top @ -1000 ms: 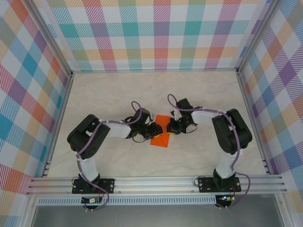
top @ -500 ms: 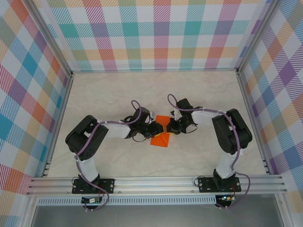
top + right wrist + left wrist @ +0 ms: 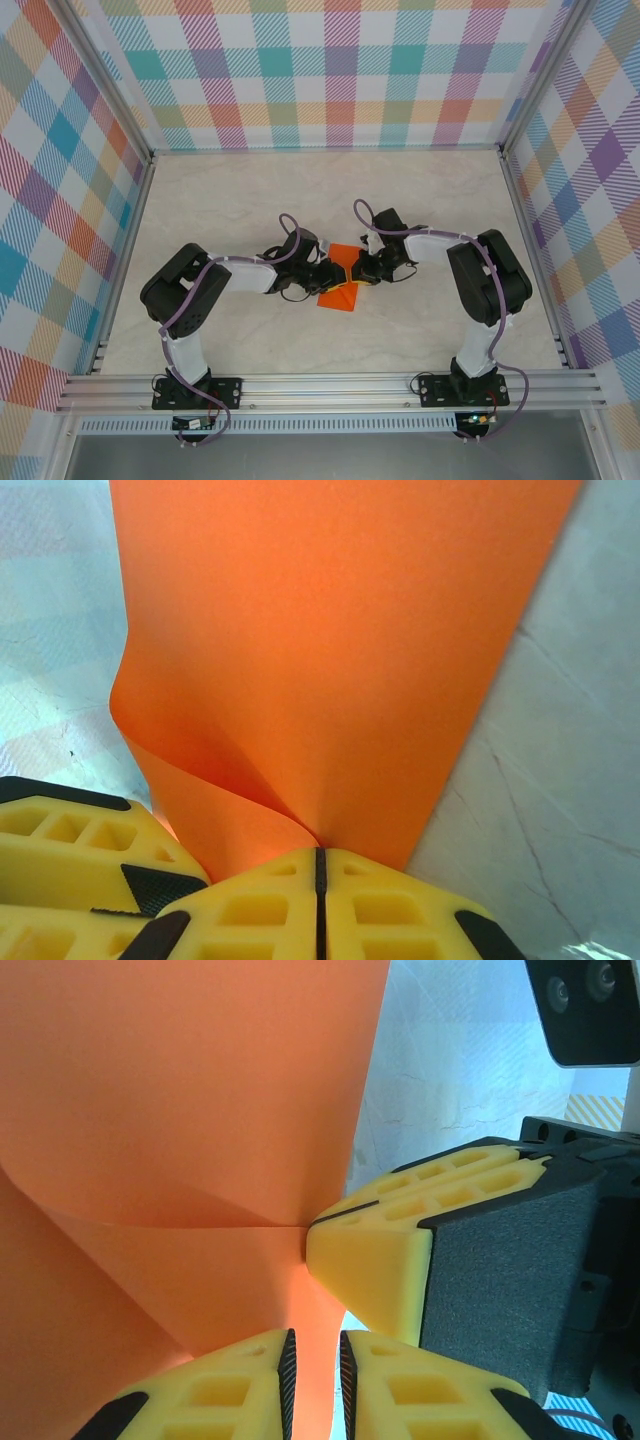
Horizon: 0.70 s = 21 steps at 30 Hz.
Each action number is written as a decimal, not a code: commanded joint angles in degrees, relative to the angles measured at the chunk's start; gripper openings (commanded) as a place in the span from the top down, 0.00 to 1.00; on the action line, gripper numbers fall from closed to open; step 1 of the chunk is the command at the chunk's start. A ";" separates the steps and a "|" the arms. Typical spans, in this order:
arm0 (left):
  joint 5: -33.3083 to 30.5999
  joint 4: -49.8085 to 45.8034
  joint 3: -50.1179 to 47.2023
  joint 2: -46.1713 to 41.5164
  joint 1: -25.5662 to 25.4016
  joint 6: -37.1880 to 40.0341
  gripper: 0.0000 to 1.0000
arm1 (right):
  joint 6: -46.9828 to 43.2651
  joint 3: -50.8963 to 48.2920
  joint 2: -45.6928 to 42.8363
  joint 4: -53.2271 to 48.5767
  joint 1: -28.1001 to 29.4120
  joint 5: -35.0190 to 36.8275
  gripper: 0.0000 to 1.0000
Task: Fold a paper plane with a square sheet of paper (pick it up from the middle)
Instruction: Fold the triangle a second time at the center of the table.
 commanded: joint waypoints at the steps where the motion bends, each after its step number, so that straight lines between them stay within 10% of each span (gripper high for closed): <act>1: -0.83 -1.07 -0.85 1.26 -0.69 0.35 0.79 | -1.09 0.91 1.33 -0.46 0.02 -1.03 0.92; 21: -2.33 -3.01 -0.63 2.06 -0.68 0.62 0.80 | -1.45 1.74 2.57 -0.30 0.02 -1.42 0.92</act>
